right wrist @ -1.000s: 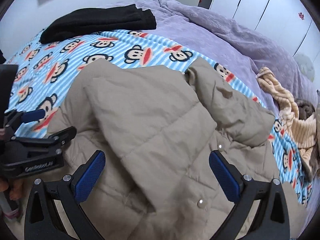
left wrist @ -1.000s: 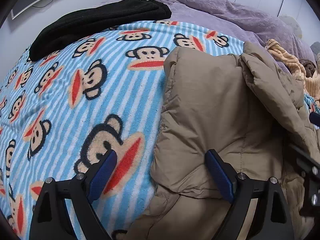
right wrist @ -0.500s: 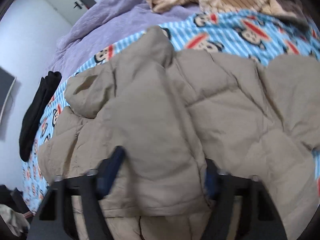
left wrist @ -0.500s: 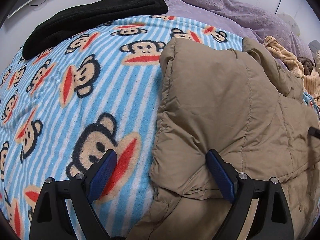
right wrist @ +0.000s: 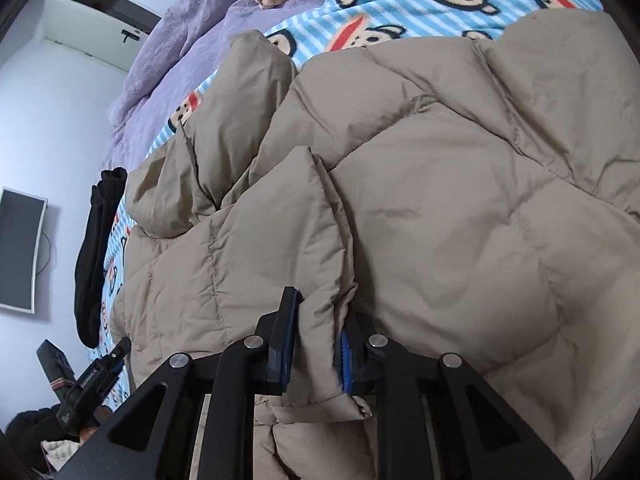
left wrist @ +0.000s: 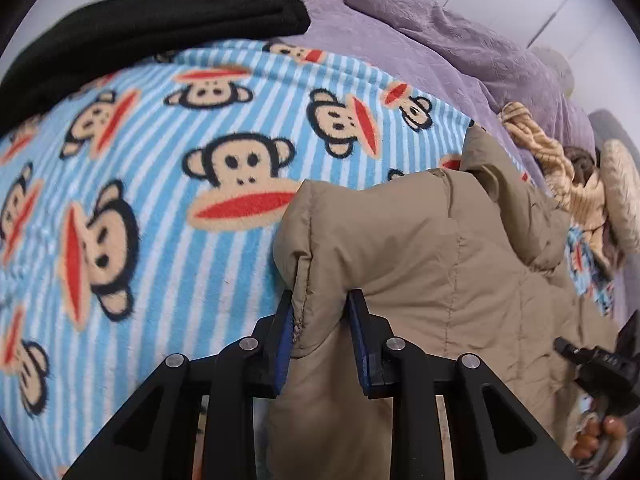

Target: Fold large clothes

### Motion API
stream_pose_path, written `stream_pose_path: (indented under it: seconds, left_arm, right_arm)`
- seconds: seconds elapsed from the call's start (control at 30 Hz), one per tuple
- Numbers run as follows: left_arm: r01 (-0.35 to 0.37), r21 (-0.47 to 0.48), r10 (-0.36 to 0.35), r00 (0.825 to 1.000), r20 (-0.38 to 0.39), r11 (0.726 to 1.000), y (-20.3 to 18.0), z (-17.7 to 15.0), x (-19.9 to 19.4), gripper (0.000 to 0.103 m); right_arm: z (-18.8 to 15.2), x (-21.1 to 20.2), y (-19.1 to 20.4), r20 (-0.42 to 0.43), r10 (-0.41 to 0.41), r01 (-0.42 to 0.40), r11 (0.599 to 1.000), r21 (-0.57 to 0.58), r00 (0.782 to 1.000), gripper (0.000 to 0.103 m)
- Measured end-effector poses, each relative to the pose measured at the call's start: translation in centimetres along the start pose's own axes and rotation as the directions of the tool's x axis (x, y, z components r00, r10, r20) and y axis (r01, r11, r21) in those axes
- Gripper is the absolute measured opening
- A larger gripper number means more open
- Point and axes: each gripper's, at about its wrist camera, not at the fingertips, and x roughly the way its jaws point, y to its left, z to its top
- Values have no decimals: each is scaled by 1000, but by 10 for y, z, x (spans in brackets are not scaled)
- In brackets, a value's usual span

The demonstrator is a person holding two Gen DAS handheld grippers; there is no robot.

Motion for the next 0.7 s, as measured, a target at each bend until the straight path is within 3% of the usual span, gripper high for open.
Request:
stream_pose_path:
  seconds: [0.07, 0.23, 0.37, 0.5, 0.57, 0.7]
  left_arm:
    - [-70, 65, 70, 998, 11, 995, -4, -7, 1, 28]
    - [-80, 33, 81, 997, -5, 996, 9, -14, 16, 29]
    - [-151, 31, 150, 988, 34, 988, 1, -15, 3, 29]
    - [-174, 13, 172, 981, 89, 985, 5, -22, -30, 29]
    - [-146, 21, 143, 985, 95, 989, 6, -31, -45, 29]
    - [-111, 58, 107, 992, 66, 992, -5, -52, -53, 29]
  right_arm:
    - [-3, 2, 11, -1, -3, 3, 999, -45, 1000, 19]
    - [-7, 22, 34, 26, -103, 106, 979, -176, 994, 19]
    - [-3, 14, 28, 48, -159, 165, 968, -189, 986, 16]
    - [-4, -19, 11, 100, -243, 258, 949, -183, 965, 43]
    - [-5, -36, 5, 121, -242, 260, 951, -169, 963, 43]
    - [-18, -60, 12, 144, -140, 169, 961, -218, 980, 43]
